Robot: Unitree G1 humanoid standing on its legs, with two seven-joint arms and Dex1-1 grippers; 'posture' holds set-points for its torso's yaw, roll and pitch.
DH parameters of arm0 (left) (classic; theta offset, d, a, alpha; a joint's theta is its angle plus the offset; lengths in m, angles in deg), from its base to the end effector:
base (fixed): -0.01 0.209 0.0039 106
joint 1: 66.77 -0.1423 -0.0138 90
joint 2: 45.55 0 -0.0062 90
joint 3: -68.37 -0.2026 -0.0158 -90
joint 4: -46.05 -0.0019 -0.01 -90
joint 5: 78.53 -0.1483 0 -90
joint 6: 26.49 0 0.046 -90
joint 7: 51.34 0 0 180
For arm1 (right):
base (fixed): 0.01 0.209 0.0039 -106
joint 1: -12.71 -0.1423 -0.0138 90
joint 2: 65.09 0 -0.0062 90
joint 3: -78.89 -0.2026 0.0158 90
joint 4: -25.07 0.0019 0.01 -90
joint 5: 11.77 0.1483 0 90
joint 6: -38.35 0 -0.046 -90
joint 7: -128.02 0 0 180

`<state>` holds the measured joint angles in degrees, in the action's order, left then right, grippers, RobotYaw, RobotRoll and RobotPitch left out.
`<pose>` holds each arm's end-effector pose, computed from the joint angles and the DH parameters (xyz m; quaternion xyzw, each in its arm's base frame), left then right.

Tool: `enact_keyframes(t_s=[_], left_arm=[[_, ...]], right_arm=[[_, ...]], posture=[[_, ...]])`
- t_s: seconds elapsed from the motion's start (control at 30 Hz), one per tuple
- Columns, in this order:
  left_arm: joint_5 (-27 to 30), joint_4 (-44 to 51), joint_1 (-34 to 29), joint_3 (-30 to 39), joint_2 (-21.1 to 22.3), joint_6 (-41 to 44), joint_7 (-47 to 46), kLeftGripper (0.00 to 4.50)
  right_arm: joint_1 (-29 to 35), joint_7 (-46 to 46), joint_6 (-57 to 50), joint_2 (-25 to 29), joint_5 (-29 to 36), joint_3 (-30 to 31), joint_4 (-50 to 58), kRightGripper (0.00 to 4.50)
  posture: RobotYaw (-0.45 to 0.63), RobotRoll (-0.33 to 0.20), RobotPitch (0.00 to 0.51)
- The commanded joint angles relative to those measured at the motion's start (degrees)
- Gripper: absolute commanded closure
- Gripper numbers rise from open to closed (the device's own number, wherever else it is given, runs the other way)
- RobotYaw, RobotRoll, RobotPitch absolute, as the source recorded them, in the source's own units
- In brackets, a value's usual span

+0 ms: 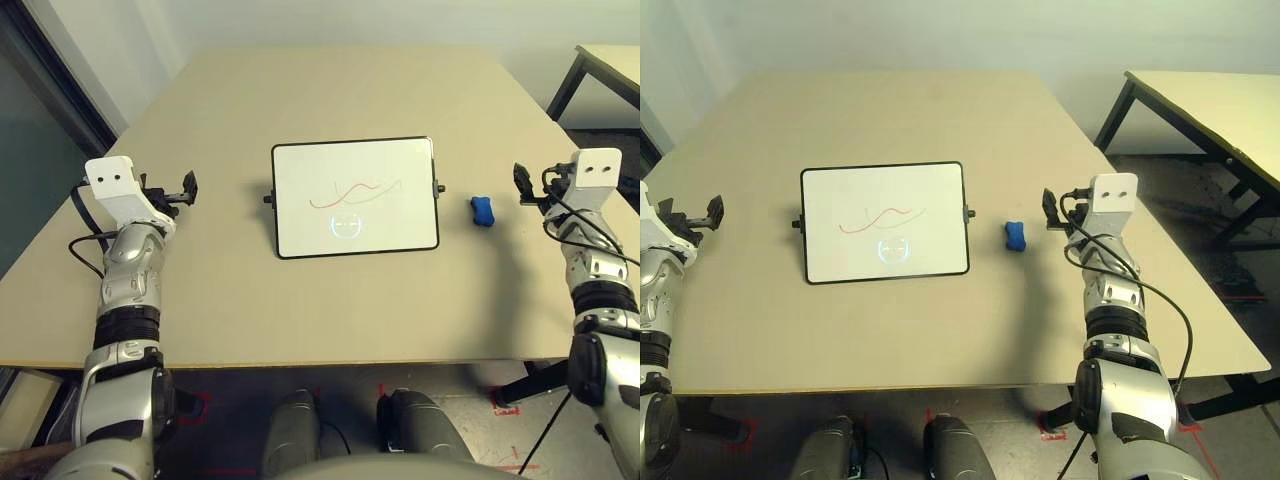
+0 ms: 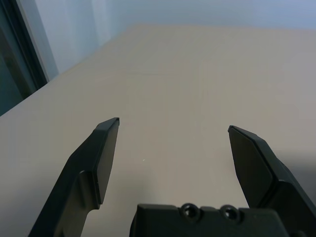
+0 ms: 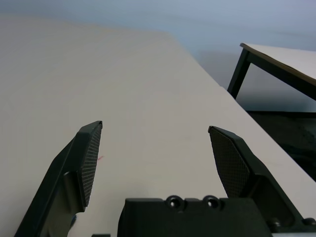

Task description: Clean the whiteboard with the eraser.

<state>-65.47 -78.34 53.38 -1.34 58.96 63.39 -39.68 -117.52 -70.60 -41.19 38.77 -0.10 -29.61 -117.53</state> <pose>0.2960 0.3276 0.1098 0.0411 -0.0373 0.1104 0.9923 0.3237 -0.3183 0.1068 -0.0308 -0.0480 -0.0493 0.9972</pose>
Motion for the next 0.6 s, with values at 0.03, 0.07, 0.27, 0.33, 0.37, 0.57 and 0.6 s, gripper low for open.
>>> enact_keyframes(t_s=[0.03, 0.07, 0.27, 0.33, 0.37, 0.57, 0.6], left_arm=[[-0.09, -2.35, 0.96, 0.25, -0.54, -0.46, -0.32, 0.00], [0.25, -2.93, 1.40, 0.48, -0.89, -0.39, -0.51, 0.00], [0.15, -4.72, 3.43, 0.12, -1.22, -1.12, -0.06, 0.00], [0.31, -4.07, 4.16, -0.21, -0.92, -0.59, 0.79, 0.00], [0.56, -2.66, 4.36, -0.59, -0.69, 0.44, 1.79, 0.00], [5.36, 15.24, 0.96, -3.65, 2.08, 14.48, 11.92, 0.00], [6.34, 18.27, 0.24, -3.91, 2.70, 17.02, 13.22, 0.00]], right_arm=[[0.84, 0.58, 0.59, -0.13, 0.59, -0.85, -0.89, 0.03], [1.14, 0.67, 0.63, -0.29, 0.56, -0.91, -0.71, 0.03], [1.10, 0.80, 0.00, -0.19, 0.52, -0.89, 0.17, 0.03], [0.79, 0.96, -2.07, -0.75, 1.79, -1.49, 2.05, 0.03], [0.96, 1.19, -4.25, -1.00, 2.06, -1.23, 4.12, 0.03], [4.07, 5.13, -26.36, -3.35, 4.25, 1.32, 24.43, 0.03], [4.56, 5.83, -29.85, -3.65, 4.31, 1.70, 27.28, 0.03]], posture=[[-0.05, 0.000, 0.069], [-0.05, 0.000, 0.068], [-0.06, 0.000, 0.063], [-0.06, 0.000, 0.062], [-0.05, 0.000, 0.060], [-0.04, 0.000, 0.054], [-0.04, 0.000, 0.054]])
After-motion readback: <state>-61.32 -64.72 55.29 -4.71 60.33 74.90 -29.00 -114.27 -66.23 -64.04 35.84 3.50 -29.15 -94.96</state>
